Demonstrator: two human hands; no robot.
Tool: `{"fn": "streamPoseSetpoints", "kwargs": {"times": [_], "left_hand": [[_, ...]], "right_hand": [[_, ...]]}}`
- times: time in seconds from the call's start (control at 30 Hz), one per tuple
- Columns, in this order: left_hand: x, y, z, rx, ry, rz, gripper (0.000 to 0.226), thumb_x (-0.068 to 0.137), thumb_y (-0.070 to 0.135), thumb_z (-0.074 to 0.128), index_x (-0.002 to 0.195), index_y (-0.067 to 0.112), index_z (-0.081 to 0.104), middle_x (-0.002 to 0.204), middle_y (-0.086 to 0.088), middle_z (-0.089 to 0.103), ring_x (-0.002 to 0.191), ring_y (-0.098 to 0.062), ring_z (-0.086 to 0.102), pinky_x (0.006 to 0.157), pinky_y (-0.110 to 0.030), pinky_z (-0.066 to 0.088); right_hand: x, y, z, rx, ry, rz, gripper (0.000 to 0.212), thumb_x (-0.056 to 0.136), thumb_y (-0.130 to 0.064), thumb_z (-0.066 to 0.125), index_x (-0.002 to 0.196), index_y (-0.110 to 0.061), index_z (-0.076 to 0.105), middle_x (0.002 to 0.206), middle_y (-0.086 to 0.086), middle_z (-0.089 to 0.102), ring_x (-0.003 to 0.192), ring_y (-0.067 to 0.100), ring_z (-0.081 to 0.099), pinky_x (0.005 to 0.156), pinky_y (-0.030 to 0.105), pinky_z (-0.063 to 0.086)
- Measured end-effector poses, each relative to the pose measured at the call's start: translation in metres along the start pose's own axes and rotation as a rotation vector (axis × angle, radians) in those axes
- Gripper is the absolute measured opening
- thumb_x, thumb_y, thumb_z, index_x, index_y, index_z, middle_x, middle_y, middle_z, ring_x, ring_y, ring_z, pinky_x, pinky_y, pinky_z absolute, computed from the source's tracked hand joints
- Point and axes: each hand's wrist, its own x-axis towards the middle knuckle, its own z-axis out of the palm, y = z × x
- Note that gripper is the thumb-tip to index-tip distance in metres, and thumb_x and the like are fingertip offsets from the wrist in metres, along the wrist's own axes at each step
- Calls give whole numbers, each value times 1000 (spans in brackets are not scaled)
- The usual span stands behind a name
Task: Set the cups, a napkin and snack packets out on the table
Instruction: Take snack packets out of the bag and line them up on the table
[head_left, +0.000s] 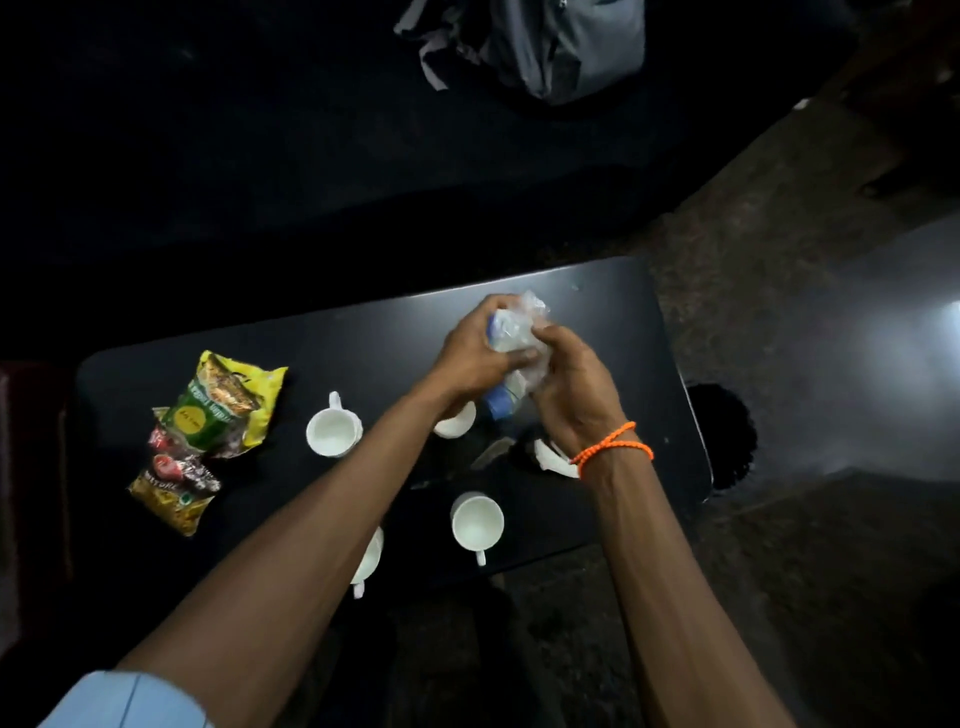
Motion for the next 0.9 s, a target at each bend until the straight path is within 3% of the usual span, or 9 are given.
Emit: {"fn": "streamPoseSetpoints", "kwargs": {"times": [0.07,0.17,0.27,0.33,0.43,0.5,0.63,0.73,0.9], "left_hand": [[17,9,14,113,153,-46,37,77,15,85,89,40,61,86,16,70,72,10,64,62,-6,48],[32,26,48,239,214,-117,21,79,13,68,78,31,57,74,13,66,69,-8,66,47,-7,40],[32,45,101,308,37,-144,27,83,24,54,105,33,65,110,-3,75,101,-31,71,81,-35,61],[31,59,136,272,-106,-210,40,81,33,51,120,36,59,122,-6,71,104,-33,71,81,-54,64],[41,74,176,89,-252,-378,68,84,23,65,147,32,39,134,-15,61,105,-30,68,79,-45,63],[50,82,197,99,-398,-362,81,92,19,64,162,25,24,146,-15,51,120,-28,60,83,-35,52],[60,88,227,195,-485,-226,51,97,17,61,147,19,51,122,-6,64,111,-18,58,81,-30,47],[66,84,244,142,-447,-210,30,98,15,61,126,25,62,99,2,69,101,-16,64,82,-31,49],[72,73,262,140,-341,-100,30,95,9,64,124,13,71,110,-4,75,96,-16,69,71,-18,48]], "right_hand": [[-4,-19,-32,-463,-64,-77,48,85,-20,69,133,-20,69,127,2,71,117,16,64,100,36,52],[-9,-40,-73,-1104,-86,-274,105,71,-19,88,158,-37,31,169,2,27,154,17,28,121,39,37],[-3,-47,-103,-1104,-72,-458,113,60,-13,95,156,-33,39,158,4,44,143,16,44,113,20,42],[2,-54,-133,-1040,58,-494,91,61,-6,91,143,-28,59,135,5,66,124,16,62,102,17,49],[4,-67,-193,-914,259,-415,60,65,1,90,121,-14,75,108,4,76,99,13,69,89,30,56],[2,-74,-235,-909,458,-387,52,68,4,87,116,-10,77,104,3,75,99,20,72,87,22,51],[-3,-78,-293,-883,870,-585,52,75,-4,77,124,-19,73,120,10,69,103,19,66,87,4,40],[6,-79,-318,-1099,1067,-601,60,78,-16,71,133,-35,60,124,5,53,98,26,65,79,26,48],[45,-70,-364,-1259,903,-306,91,77,0,75,157,-23,38,161,19,24,134,44,47,109,42,45]]}}
